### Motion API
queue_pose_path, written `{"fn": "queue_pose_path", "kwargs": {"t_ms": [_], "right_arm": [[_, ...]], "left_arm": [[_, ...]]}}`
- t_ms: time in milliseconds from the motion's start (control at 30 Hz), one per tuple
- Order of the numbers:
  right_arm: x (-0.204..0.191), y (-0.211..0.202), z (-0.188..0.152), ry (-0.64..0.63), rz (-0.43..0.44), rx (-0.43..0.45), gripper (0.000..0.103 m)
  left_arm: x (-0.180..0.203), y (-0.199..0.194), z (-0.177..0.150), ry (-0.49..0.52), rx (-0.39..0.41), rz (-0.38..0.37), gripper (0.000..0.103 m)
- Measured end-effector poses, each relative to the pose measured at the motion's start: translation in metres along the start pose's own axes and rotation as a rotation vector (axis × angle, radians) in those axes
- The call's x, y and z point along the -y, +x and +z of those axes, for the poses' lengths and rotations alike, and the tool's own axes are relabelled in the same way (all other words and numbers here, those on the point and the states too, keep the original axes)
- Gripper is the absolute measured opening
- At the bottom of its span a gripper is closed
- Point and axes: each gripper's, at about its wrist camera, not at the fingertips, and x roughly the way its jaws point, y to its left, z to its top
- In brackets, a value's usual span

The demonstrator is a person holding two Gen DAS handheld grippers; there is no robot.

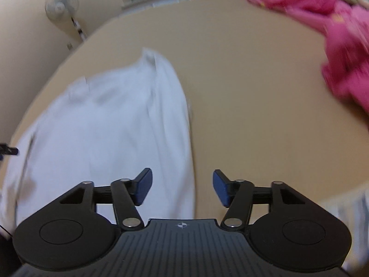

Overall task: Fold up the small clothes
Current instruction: 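Shake out and lay the shirt flat, opening both grippers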

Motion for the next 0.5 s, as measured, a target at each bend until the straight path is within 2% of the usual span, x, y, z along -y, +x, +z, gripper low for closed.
{"fn": "queue_pose_path", "kwargs": {"t_ms": [100, 167, 200, 233, 267, 400, 500], "right_arm": [[0.009, 0.010, -0.037, 0.081, 0.024, -0.071, 0.070], [0.005, 0.018, -0.058, 0.099, 0.053, -0.117, 0.069], [0.001, 0.024, -0.056, 0.090, 0.062, -0.142, 0.068], [-0.004, 0.026, -0.059, 0.064, 0.075, -0.167, 0.043], [-0.009, 0.025, -0.060, 0.031, 0.076, -0.168, 0.012], [-0.019, 0.001, -0.034, -0.103, 0.100, -0.092, 0.008], [-0.009, -0.027, 0.024, -0.206, 0.047, 0.023, 0.008]], "left_arm": [[-0.010, -0.006, -0.035, -0.059, -0.031, -0.031, 0.091], [-0.009, -0.018, -0.047, -0.103, -0.061, -0.067, 0.091], [-0.010, -0.026, -0.046, -0.112, -0.069, -0.081, 0.091], [-0.010, -0.036, -0.049, -0.111, -0.072, -0.089, 0.091], [-0.008, -0.044, -0.051, -0.098, -0.067, -0.089, 0.091], [0.003, -0.070, -0.047, -0.051, 0.001, -0.031, 0.091], [0.011, -0.078, -0.039, -0.058, 0.022, -0.021, 0.091]]}}
